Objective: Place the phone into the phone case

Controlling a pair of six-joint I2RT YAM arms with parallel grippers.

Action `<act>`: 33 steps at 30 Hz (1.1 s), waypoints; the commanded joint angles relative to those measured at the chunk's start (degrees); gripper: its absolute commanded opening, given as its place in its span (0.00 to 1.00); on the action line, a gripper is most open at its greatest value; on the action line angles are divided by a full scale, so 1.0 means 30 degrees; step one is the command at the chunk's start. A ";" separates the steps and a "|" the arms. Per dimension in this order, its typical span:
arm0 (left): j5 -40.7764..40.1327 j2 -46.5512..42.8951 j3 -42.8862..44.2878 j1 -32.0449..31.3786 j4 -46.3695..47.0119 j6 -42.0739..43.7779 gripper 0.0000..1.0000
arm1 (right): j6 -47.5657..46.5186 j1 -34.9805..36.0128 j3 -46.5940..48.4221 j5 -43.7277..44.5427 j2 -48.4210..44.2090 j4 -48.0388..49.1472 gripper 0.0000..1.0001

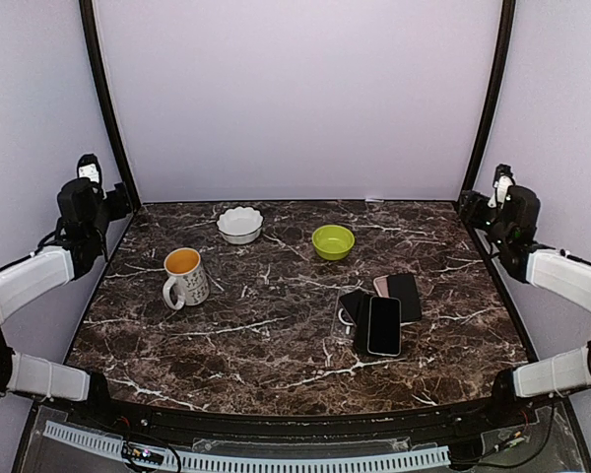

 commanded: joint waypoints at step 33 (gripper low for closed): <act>1.2914 1.5556 1.4483 -1.9657 -1.2684 -0.3903 0.68 | 0.6598 1.2368 0.4114 0.3495 0.4698 -1.7677 0.93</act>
